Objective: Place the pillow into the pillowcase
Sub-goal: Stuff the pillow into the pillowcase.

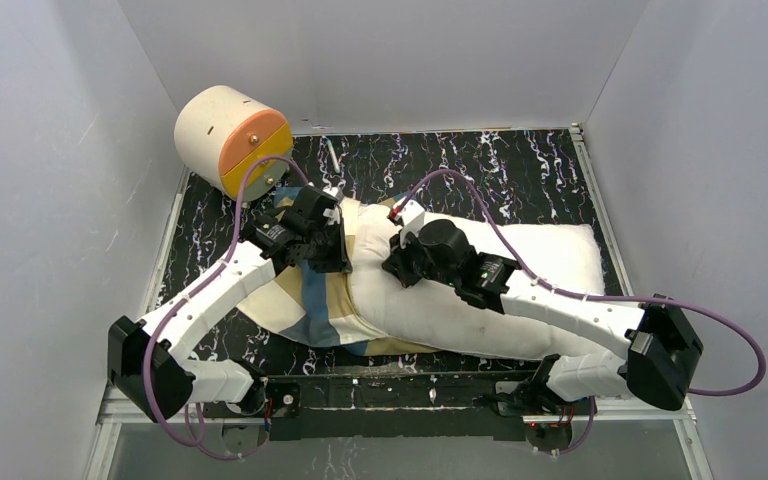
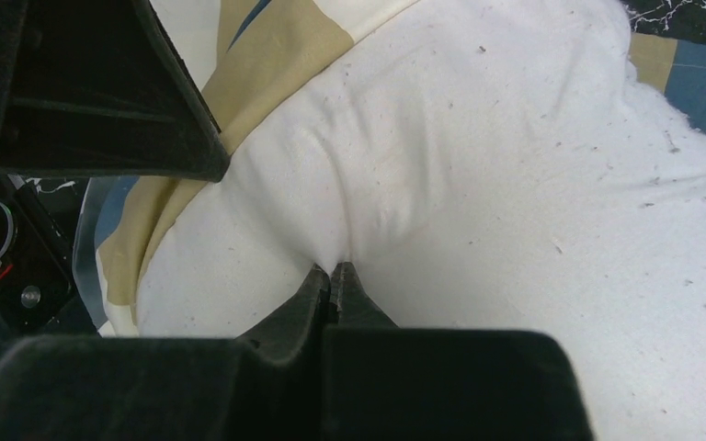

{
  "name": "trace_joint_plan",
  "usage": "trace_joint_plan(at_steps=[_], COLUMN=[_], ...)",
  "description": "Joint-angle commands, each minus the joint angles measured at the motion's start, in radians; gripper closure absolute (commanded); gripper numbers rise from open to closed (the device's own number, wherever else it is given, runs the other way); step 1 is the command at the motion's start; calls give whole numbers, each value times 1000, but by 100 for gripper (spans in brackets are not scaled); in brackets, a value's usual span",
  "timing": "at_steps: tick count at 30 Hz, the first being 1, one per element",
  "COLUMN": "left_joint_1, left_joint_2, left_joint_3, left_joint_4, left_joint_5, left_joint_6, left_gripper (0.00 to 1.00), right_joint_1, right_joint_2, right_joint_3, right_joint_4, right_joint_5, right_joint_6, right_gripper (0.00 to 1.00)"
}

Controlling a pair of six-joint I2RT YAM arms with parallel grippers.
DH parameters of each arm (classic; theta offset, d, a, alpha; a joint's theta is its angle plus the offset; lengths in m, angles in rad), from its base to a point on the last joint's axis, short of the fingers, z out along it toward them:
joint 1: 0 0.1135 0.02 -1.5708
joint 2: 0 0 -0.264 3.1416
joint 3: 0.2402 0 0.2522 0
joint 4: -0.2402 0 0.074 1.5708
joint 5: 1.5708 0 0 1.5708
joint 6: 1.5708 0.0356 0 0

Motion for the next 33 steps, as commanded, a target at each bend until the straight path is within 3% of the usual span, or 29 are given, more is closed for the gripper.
trace_joint_plan(at_steps=[1, 8, 12, 16, 20, 22, 28, 33], left_joint_1=[-6, -14, -37, -55, -55, -55, -54, -55], left_joint_2=[7, -15, -45, -58, -42, -38, -19, 66], left_joint_3=[96, 168, 79, -43, -9, 45, 220, 342], left_joint_4=[19, 171, 332, 397, 211, 104, -47, -106], left_joint_5=[31, 249, 321, 283, 131, 64, -54, -189], left_joint_6=[-15, -168, -289, -312, -181, -118, -10, 80], left_gripper=[100, 100, 100, 100, 100, 97, 64, 49], right_joint_1=[-2, -2, -2, -3, -5, -17, -62, -175], right_joint_2=[22, 65, 106, 148, 108, 55, -102, -141], right_joint_3=[-31, -55, -50, -48, -32, -1, 138, 195], right_joint_4=[73, 135, 187, 229, 162, 75, -228, -279], right_joint_5=[-2, 26, 33, 46, 74, 43, -135, -173], right_joint_6=[57, 124, 176, 231, 231, 213, 132, 58], right_gripper=[99, 99, 99, 99, 99, 88, 54, 27])
